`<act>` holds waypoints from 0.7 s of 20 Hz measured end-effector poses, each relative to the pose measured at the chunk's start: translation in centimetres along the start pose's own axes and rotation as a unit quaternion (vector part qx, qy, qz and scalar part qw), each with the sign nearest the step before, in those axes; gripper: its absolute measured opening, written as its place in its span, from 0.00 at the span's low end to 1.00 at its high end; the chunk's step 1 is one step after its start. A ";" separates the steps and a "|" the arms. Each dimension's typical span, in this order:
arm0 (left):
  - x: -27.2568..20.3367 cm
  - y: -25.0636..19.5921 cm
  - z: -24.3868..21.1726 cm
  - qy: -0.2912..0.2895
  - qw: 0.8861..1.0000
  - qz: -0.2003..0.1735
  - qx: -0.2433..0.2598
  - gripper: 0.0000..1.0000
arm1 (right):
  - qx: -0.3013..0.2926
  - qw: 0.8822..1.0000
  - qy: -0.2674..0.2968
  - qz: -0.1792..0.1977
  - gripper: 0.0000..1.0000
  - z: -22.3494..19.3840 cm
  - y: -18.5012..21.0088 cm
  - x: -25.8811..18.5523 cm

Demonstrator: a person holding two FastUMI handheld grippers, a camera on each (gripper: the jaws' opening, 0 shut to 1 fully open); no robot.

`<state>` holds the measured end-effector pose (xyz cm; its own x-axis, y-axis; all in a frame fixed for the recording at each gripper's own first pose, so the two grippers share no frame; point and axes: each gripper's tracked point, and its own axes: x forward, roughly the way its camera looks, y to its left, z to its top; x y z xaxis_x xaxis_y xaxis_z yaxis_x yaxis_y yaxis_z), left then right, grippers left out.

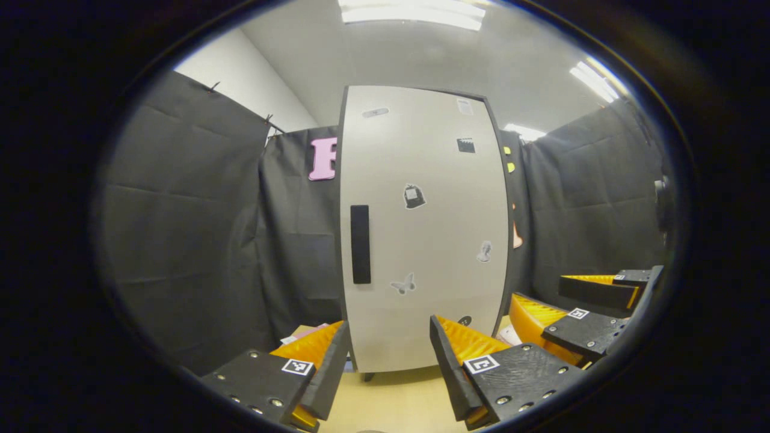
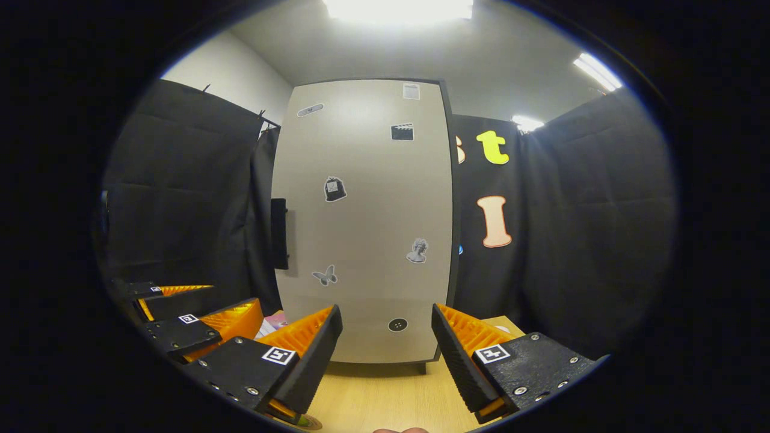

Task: Open the cabinet door with the right hand, grasp the bottle in the cabinet with the left hand and place it on the coaster, then close the cabinet door with the right hand.

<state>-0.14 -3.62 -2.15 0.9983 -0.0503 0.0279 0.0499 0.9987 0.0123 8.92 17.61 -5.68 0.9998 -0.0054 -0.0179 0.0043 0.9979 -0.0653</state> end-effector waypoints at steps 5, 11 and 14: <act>0.2 0.1 0.6 -0.014 1.000 0.011 0.005 0.70 | 0.003 1.000 -0.006 -0.007 0.92 0.4 -0.2 -0.4; 0.5 0.2 0.6 -0.017 1.000 0.022 0.005 0.75 | 0.007 1.000 -0.008 -0.008 0.92 0.5 -0.2 -0.6; 0.5 0.2 0.5 -0.017 1.000 0.021 0.003 0.75 | 0.014 1.000 -0.002 -0.003 0.92 -0.1 0.1 -0.6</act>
<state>0.31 -3.47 -1.63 0.9980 -0.0094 0.0633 0.0084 0.9998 0.0157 8.32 17.66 -5.79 0.9998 -0.0114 -0.0143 0.0109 0.9993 -0.0365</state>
